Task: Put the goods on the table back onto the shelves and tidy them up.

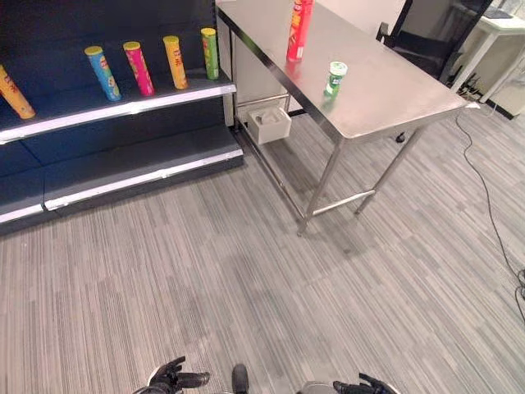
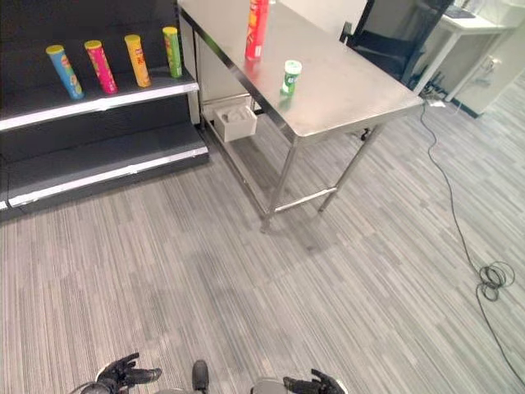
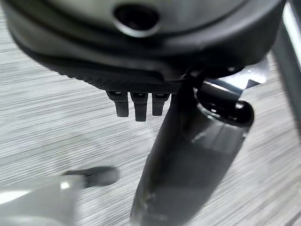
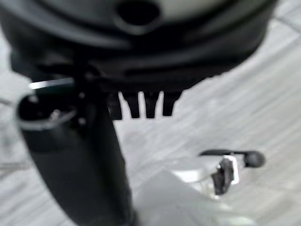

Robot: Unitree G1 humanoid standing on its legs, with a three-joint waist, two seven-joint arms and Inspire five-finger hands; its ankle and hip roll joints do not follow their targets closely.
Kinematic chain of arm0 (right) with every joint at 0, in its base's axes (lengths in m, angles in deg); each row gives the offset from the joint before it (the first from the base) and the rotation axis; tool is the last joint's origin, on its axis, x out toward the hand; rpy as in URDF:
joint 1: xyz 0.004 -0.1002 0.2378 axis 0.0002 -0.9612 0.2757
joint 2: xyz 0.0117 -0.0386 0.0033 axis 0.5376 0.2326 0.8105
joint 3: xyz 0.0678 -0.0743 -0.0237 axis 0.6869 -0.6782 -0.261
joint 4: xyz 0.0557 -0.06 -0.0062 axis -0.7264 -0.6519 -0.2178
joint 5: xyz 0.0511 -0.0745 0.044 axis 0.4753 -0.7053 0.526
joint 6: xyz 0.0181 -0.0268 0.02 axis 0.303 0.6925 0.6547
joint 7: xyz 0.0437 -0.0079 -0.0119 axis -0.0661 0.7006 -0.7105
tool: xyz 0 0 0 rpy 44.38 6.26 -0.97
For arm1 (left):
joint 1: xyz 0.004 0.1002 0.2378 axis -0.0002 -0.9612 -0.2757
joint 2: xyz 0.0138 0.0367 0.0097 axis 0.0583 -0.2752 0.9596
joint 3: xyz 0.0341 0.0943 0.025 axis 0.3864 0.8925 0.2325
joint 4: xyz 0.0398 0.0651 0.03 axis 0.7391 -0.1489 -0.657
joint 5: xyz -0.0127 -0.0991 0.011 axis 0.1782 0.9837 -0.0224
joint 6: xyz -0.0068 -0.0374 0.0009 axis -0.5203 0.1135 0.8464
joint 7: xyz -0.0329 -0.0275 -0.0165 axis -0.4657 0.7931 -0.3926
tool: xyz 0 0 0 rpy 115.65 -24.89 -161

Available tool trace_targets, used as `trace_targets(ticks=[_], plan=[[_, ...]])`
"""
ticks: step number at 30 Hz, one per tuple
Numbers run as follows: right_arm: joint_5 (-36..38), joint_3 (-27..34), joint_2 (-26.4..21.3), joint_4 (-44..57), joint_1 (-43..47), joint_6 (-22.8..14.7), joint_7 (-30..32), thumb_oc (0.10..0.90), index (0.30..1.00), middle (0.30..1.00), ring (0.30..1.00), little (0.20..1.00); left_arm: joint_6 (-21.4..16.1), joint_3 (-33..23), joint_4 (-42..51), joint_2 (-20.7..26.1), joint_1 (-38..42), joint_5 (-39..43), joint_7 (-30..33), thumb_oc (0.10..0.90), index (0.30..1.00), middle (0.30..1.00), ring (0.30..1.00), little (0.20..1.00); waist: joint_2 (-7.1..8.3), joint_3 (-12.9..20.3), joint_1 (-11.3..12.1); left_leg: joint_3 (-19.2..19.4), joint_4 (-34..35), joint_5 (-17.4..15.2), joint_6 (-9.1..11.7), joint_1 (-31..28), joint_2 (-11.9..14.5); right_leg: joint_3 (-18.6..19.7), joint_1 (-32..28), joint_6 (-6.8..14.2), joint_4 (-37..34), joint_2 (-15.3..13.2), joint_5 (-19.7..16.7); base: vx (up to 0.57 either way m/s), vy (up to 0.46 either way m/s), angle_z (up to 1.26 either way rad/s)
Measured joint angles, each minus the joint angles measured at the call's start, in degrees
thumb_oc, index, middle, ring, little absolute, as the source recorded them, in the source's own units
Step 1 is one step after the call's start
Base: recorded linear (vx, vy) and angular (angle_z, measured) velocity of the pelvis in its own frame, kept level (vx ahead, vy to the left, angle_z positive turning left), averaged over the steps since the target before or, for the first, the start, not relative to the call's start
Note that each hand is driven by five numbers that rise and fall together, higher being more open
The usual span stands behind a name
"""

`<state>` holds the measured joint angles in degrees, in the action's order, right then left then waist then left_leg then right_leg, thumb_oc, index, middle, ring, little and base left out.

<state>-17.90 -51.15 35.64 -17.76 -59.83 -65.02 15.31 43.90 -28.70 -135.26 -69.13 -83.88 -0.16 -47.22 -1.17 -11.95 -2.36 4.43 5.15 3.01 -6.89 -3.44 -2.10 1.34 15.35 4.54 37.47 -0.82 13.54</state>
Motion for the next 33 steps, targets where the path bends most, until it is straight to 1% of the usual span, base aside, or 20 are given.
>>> trace_targets(ticks=[1, 2, 3, 5, 7, 8, 10, 11, 12, 13, 16, 18, 21, 22, 23, 24, 26, 29, 31, 33], plan=[[0.0, 0.0, 0.0, 0.0, 0.0, 0.0, 0.0, 0.8, 0.9, 0.9, 0.9, 0.9, 0.0, 0.0, 0.0, 0.0, 0.0, 0.0, 0.0, 0.8, 0.9, 0.9, 0.9, 0.9, 0.0, 0.0, 0.0, 0.0, 0.0, 0.0, 0.0, 0.0, 0.0, 0.0, 0.0, 0.0, 0.0, 0.0, 0.0, 0.26, 0.012, 0.34], [0.3, -0.13, -0.02, -0.36, 0.38, 0.39, -0.13, 0.8, 0.9, 0.9, 0.9, 0.9, -0.18, -0.09, 0.37, 0.06, 0.31, -0.2, 0.01, 0.8, 0.9, 0.9, 0.9, 0.9, -0.2, -0.56, -0.7, -0.49, 0.02, -2.73, 0.67, -3.35, -0.98, -0.72, 4.36, 0.15, -11.46, 3.53, -2.26, 0.41, 0.021, 0.28], [0.6, -0.61, -0.01, -0.23, 0.14, 0.42, -0.15, 0.8, 0.9, 0.9, 0.9, 0.9, -0.25, -0.13, 0.52, 0.23, 0.13, -0.83, 0.03, 0.8, 0.9, 0.9, 0.9, 0.9, 0.37, -0.84, -1.11, -0.81, 0.02, -3.58, 1.6, -4.85, -2.12, -1.49, 6.2, -0.47, -15.28, 3.74, -4.63, 0.3, 0.021, 0.68], [0.78, -0.47, 0.1, -1.63, -0.89, 0.66, -0.28, 0.8, 0.9, 0.9, 0.9, 0.9, -0.5, -0.13, 1.01, -0.28, -1.28, -1.23, 0.06, 0.8, 0.9, 0.9, 0.9, 0.9, 1.26, -0.2, -3.4, -2.14, 0.04, -8.01, 0.1, -8.02, -3.8, -2.89, 8.48, 2.05, -26.85, 3.7, -9.47, 0.51, 0.0, 0.69], [0.76, -0.1, 0.09, -2.55, -1.43, 1.07, -0.57, 0.8, 0.9, 0.9, 0.9, 0.9, -0.43, -0.01, 0.74, -0.66, -2.68, -1.54, 0.04, 0.8, 0.9, 0.9, 0.9, 0.9, 1.46, -0.22, -3.33, -2.57, 0.03, -10.68, 0.6, -10.76, -3.9, -4.11, 8.39, 1.18, -29.75, 3.76, -10.9, 0.38, -0.036, 0.17], [0.76, 1.34, 0.2, -3.47, -3.05, 1.38, -0.64, 0.8, 0.9, 0.9, 0.9, 0.9, 0.2, 0.13, 0.11, -1.39, -4.11, -2.36, -0.03, 0.8, 0.9, 0.9, 0.9, 0.9, 1.1, 0.12, -3.11, -3.49, -0.08, -13.11, 1.65, -14.3, -3.01, -9.52, 6.9, -0.4, -29.86, 3.21, -14.92, 0.34, -0.071, 0.06], [0.77, 1.6, 0.64, -5.4, -2.67, 1.46, -0.62, 0.8, 0.9, 0.9, 0.9, 0.9, 0.2, 0.73, -0.02, -1.35, -4.67, -3.18, -0.09, 0.8, 0.9, 0.9, 0.9, 0.9, 1.37, 0.02, -3.34, -4.9, -2.51, -13.18, 4.35, -15.46, -1.09, -12.72, 3.97, -3.26, -31.02, 3.63, -18.42, 0.41, -0.109, 0.28], [0.89, 1.88, 0.67, -6.9, -2.98, 1.44, -0.72, 0.8, 0.9, 0.9, 0.9, 0.9, 0.15, 1.69, -0.17, -1.6, -4.39, -3.32, -0.35, 0.8, 0.9, 0.9, 0.9, 0.9, 2.67, 0.57, -3.37, -6.23, -6.15, -11.94, 7.95, -15.67, -0.63, -11.91, -0.18, -6.82, -33.82, 4.19, -21.12, 0.33, -0.113, 0.62], [1.02, 2.29, 0.49, -7.45, -3.49, 1.44, -0.62, 0.8, 0.9, 0.9, 0.9, 0.9, -0.06, 2.02, 0.35, -1.84, -4.18, -3.31, -1.12, 0.8, 0.9, 0.9, 0.9, 0.9, 3.59, 1.24, -3.28, -6.69, -8.7, -12.75, 9.11, -15.29, -0.64, -11.58, -2.64, -11.06, -35.69, 4.35, -22.81, 0.28, -0.105, 0.53], [1.26, 2.5, 0.11, -7.48, -3.39, 1.4, -0.56, 0.8, 0.9, 0.9, 0.9, 0.9, -0.34, 2.32, 1.14, -2.12, -4.03, -3.31, -1.19, 0.8, 0.9, 0.9, 0.9, 0.9, 3.55, 1.39, -3.04, -6.68, -9.57, -12.56, 9.61, -15.05, 0.13, -11.85, -4.71, -11.69, -37.07, 5.08, -22.08, 0.24, -0.094, 0.39], [1.74, 3.44, 0.01, -7.11, -1.85, 0.73, -0.66, 0.8, 0.9, 0.9, 0.9, 0.9, -0.58, 2.31, 2.22, -2.08, -2.4, -3.29, -1.24, 0.8, 0.9, 0.9, 0.9, 0.9, 4.92, 1.94, -3.12, -4.21, -27.22, -12.55, 13.3, -7.56, 1.0, -11.89, -11.13, -11.84, -42.76, 5.79, -21.61, 0.17, -0.104, 0.11], [1.87, 3.38, -0.44, -6.4, -0.02, 0.15, -0.94, 0.8, 0.9, 0.9, 0.9, 0.9, -1.12, 2.19, 3.53, -2.07, -1.73, -3.25, -1.2, 0.8, 0.9, 0.9, 0.9, 0.9, 5.06, 1.56, -2.68, -4.16, -48.83, -8.73, 18.35, 2.96, 1.05, -11.16, -12.51, -13.15, -42.75, 5.99, -20.6, 0.11, -0.088, -0.17], [2.05, 3.35, -0.26, -6.51, 3.73, 0.42, -1.11, 0.8, 0.9, 0.9, 0.9, 0.9, -1.05, 1.57, 3.01, -1.91, -1.37, -3.1, -1.07, 0.8, 0.9, 0.9, 0.9, 0.9, 6.07, -0.29, -1.04, -1.57, -58.3, -9.57, 14.48, 15.78, 2.87, -7.19, -16.22, -14.38, -42.73, 5.52, -17.6, 0.3, 0.024, -0.5], [2.55, 3.36, 0.0, -6.44, 4.42, 0.49, -0.99, 0.8, 0.9, 0.9, 0.9, 0.9, -0.9, 0.13, 3.36, -1.94, -1.04, -1.38, -1.19, 0.8, 0.9, 0.9, 0.9, 0.9, 6.07, -0.86, -0.35, 0.58, -54.18, -9.94, 13.09, 18.98, 4.38, -6.52, -17.43, -14.04, -42.78, 5.18, -16.85, 0.34, 0.16, -0.47], [3.04, 3.1, 0.19, -6.3, 4.82, 0.55, -0.8, 0.8, 0.9, 0.9, 0.9, 0.9, -0.94, 0.02, 3.51, -1.63, -0.33, -1.14, -0.95, 0.8, 0.9, 0.9, 0.9, 0.9, 6.61, -1.54, 0.46, 2.14, -42.29, -10.1, 11.74, 19.24, 4.52, -5.42, -18.31, -12.27, -43.14, 4.41, -16.13, 0.26, 0.164, -0.62], [3.03, 1.38, -0.01, -7.04, 4.9, 0.72, -0.78, 0.8, 0.9, 0.9, 0.9, 0.9, -1.17, 0.05, 3.52, -1.34, -0.21, -1.15, -0.93, 0.8, 0.9, 0.9, 0.9, 0.9, 6.29, -1.51, 1.68, 1.37, -20.49, -7.29, 11.56, 16.76, 3.87, -4.57, -19.21, -10.71, -43.23, 3.82, -14.82, 0.29, 0.176, -0.65], [3.0, -0.57, -1.02, -8.11, 5.63, 0.99, -0.6, 0.8, 0.9, 0.9, 0.9, 0.9, -1.0, 0.11, 1.82, -1.99, -0.39, -1.19, -1.04, 0.8, 0.9, 0.9, 0.9, 0.9, 3.18, -2.37, 1.36, -4.46, 0.92, -0.69, 14.14, 15.81, 3.96, -3.72, -22.0, -8.57, -43.22, 5.03, -13.68, 0.28, 0.152, -0.47], [2.75, -0.81, -1.99, -9.89, 5.16, 1.34, -0.52, 0.8, 0.9, 0.9, 0.9, 0.9, -1.55, -0.3, 2.33, -3.18, -0.7, 0.11, -1.06, 0.8, 0.9, 0.9, 0.9, 0.9, 0.06, -2.6, 3.28, -14.47, 0.72, 2.37, 15.55, 17.55, 3.81, 0.64, -24.91, -8.62, -43.2, 6.95, -11.95, 0.23, 0.19, -0.82], [2.4, -0.46, -2.23, -9.58, 3.51, 0.75, -0.55, 0.8, 0.9, 0.9, 0.9, 0.9, -1.06, 0.01, 1.86, -2.95, -2.24, -1.09, -0.71, 0.8, 0.9, 0.9, 0.9, 0.9, -1.69, -0.6, 2.29, -12.41, -2.76, 3.08, 13.47, 15.56, 3.38, 2.45, -26.91, -8.63, -42.74, 6.94, -10.01, 0.16, 0.223, -1.1], [2.38, -0.39, -1.98, -9.48, 2.83, 1.0, -0.48, 0.8, 0.9, 0.9, 0.9, 0.9, -1.04, 0.01, 1.2, -2.69, -2.44, -1.13, -0.7, 0.8, 0.9, 0.9, 0.9, 0.9, -1.7, 0.05, 0.78, -11.28, -0.54, 9.46, 8.29, 12.37, 2.58, 4.06, -28.93, -6.29, -42.67, 5.57, -8.32, 0.11, 0.181, -0.69]])
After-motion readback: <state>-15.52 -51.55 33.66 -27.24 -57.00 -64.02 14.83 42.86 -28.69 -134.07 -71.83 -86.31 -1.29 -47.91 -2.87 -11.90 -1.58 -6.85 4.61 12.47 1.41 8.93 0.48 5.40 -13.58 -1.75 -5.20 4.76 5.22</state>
